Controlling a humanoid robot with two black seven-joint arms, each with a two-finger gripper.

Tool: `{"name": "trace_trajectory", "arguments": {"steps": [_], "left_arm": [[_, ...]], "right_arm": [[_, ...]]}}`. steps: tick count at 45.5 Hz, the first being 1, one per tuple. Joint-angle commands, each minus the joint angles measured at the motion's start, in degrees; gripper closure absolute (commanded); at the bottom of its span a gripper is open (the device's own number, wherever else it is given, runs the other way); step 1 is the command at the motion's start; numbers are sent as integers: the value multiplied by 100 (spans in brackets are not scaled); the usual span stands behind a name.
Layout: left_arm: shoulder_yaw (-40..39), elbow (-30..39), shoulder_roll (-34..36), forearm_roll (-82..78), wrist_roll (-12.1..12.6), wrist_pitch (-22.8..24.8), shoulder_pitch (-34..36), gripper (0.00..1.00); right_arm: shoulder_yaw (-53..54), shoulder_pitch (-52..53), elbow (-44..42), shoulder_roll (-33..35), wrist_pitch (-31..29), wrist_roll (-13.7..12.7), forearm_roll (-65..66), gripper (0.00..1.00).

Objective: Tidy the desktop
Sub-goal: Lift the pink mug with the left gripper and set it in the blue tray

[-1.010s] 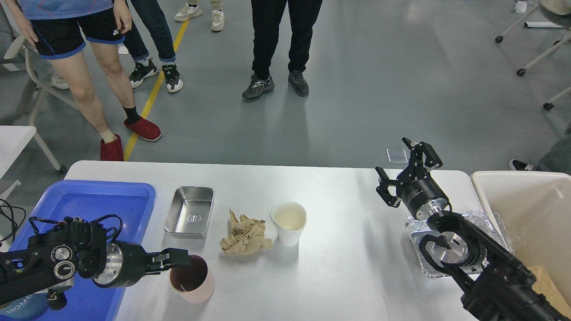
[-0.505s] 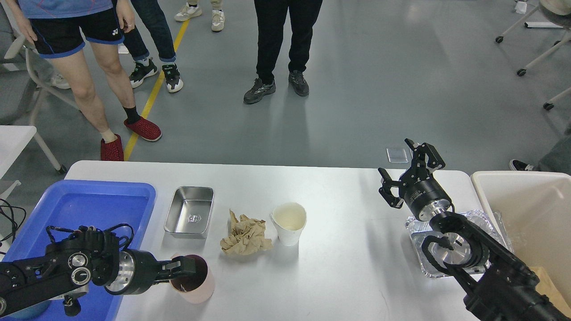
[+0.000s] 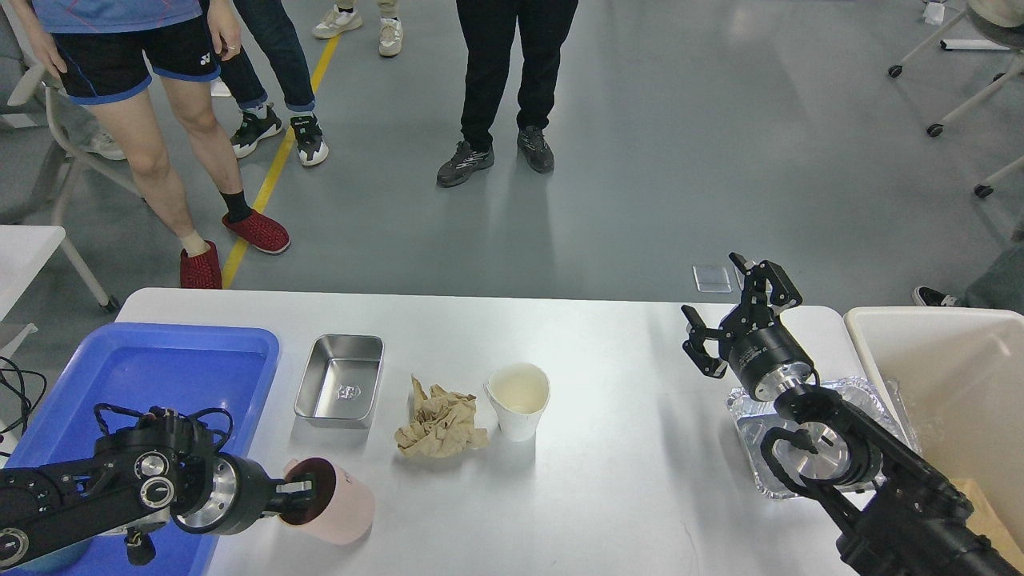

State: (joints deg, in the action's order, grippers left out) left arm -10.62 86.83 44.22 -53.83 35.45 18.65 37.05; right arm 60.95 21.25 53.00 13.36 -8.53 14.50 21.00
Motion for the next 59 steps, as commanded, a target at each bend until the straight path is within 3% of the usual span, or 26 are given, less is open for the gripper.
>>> {"name": "trace_trajectory", "arguments": {"steps": [1,16,27,42,50,59], "left_arm": [[-11,9,-1,4,191,16,13,98],[-81,18,-18,39,199,165,136,99],[-107,272,113,127,322,455,795,99],[-362,660,1616,276,314,1140,866,99],[-959,853,2108,592,322,1571,1006,99],[-1215,923,2407,961,322,2045,1629,99]], "right_arm": [[5,-6,0,0,0,0,1,0],[5,-6,9,-9,0,0,1,0],[5,-6,9,0,0,0,1,0],[-4,-33,0,-53,-9,0,9,0],[-13,-24,0,-70,-9,0,9,0],[-13,-24,0,-70,-9,0,9,0]]}}
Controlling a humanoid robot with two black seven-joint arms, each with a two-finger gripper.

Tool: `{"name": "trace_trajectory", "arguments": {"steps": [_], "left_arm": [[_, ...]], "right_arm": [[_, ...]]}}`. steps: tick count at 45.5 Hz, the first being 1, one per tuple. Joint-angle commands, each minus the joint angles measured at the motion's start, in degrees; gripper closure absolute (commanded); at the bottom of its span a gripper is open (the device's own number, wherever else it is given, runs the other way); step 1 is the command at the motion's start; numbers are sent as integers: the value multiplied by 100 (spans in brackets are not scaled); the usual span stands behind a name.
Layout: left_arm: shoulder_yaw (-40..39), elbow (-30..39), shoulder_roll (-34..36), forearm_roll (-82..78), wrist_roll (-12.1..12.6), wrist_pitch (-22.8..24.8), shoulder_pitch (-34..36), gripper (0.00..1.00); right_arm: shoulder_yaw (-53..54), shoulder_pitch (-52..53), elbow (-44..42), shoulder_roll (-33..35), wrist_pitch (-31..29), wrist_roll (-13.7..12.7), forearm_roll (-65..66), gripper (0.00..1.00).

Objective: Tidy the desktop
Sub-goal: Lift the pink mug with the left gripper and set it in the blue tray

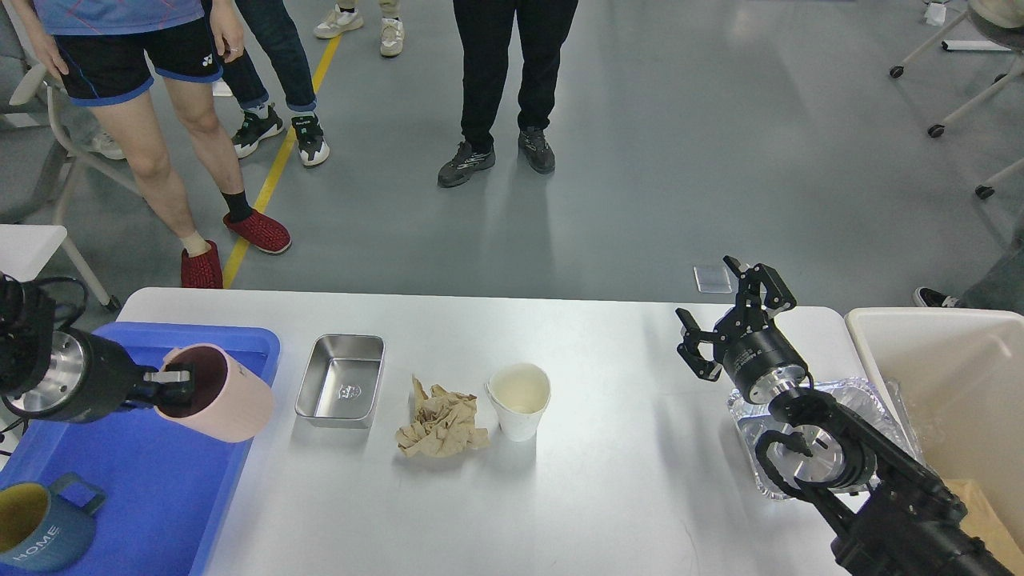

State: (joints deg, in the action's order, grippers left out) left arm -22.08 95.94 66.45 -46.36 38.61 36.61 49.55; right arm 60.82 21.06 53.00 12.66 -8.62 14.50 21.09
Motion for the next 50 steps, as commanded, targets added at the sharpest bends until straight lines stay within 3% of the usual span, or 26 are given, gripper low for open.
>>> {"name": "trace_trajectory", "arguments": {"steps": [1,20,35,50], "left_arm": [[-69,12,237,258,6,320,467,99],[-34,12,1002,1058,6,1225,1927,99],[-34,12,1125,1085,6,1304,1988,99],[528,-172,1916,1085,-90,1525,1760,99]], "right_arm": [[0,-5,0,0,1,0,0,0],[0,47,0,-97,1,0,0,0],[0,39,0,-97,9,0,0,0],[-17,21,0,-97,1,0,0,0]]}}
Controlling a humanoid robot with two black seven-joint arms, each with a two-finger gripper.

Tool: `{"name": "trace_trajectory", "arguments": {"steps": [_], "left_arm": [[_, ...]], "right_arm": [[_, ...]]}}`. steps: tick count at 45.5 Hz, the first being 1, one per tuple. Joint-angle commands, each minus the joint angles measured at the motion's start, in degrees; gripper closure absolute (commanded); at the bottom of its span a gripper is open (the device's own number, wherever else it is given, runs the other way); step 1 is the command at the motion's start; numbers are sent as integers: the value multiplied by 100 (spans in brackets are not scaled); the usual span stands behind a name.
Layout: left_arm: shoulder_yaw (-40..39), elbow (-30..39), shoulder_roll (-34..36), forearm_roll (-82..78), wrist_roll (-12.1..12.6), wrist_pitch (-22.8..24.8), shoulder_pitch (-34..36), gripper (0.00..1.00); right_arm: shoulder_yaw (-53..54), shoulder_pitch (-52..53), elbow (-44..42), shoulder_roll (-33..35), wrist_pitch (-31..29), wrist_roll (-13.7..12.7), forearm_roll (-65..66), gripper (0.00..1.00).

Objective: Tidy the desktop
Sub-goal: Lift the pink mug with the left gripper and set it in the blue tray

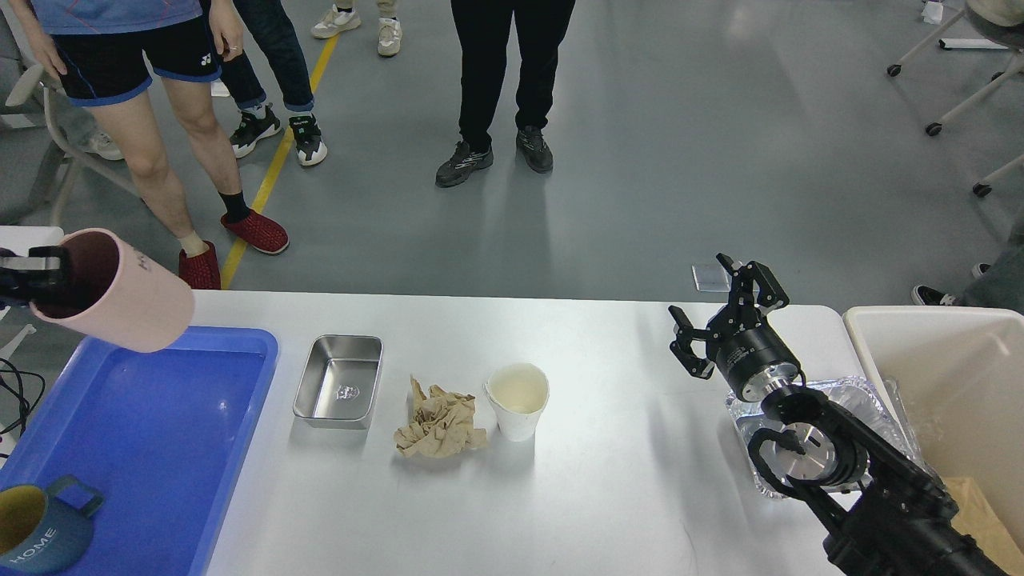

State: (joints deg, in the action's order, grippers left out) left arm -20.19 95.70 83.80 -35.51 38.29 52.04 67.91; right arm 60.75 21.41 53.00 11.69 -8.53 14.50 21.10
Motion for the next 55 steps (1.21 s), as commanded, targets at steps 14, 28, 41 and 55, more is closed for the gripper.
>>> {"name": "trace_trajectory", "arguments": {"steps": [14,28,41,55], "left_arm": [[1649,-684,-240,0,-261,-976,-85,99],[1869,-1229,-1137,-70,-287,-1688,-796,98],[1825,-1519,-1673,-158,-463,-2181,-1728,96],[1825,-1519,-1717,-167,-463,-2515,-2089,95]], "right_arm": [[-10,-32,0,0,-9,0,8,0],[-1,-41,-9,18,-17,0,8,0],[-1,-41,0,26,-17,0,8,0],[-1,-49,-9,44,-17,0,8,0]]}}
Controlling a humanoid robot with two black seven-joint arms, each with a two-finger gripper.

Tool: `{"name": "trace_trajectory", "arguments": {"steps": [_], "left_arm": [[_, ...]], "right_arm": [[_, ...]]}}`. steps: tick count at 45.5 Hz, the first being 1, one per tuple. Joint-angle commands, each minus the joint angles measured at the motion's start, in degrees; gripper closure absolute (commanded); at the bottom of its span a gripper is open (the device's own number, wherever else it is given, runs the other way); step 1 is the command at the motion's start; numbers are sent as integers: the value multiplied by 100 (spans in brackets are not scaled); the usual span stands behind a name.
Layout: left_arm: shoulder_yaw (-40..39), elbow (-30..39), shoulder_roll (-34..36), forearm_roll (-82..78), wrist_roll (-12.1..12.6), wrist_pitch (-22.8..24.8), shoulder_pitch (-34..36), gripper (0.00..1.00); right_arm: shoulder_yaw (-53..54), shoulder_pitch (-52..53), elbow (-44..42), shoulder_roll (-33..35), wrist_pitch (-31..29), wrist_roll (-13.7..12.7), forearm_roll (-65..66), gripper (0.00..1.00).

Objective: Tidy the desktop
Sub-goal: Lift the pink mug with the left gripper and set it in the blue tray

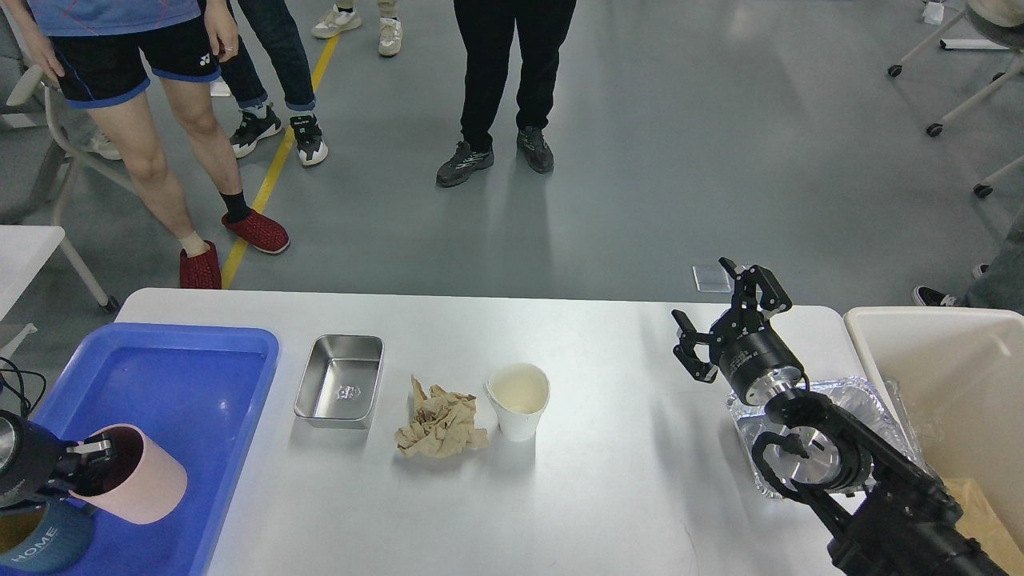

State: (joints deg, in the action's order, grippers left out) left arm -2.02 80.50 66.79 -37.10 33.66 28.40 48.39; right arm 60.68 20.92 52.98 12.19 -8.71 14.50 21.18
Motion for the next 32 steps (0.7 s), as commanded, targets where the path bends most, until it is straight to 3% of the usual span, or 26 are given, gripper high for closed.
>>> {"name": "trace_trajectory", "arguments": {"steps": [1,32], "left_arm": [[9,1,-9,-8,0,-168,-163,95],[18,-184,-237,-8,0,-529,-462,86]], "right_arm": [[5,-1,-7,-6,1,0,0,0],[5,-1,-7,-6,1,0,0,0]]}}
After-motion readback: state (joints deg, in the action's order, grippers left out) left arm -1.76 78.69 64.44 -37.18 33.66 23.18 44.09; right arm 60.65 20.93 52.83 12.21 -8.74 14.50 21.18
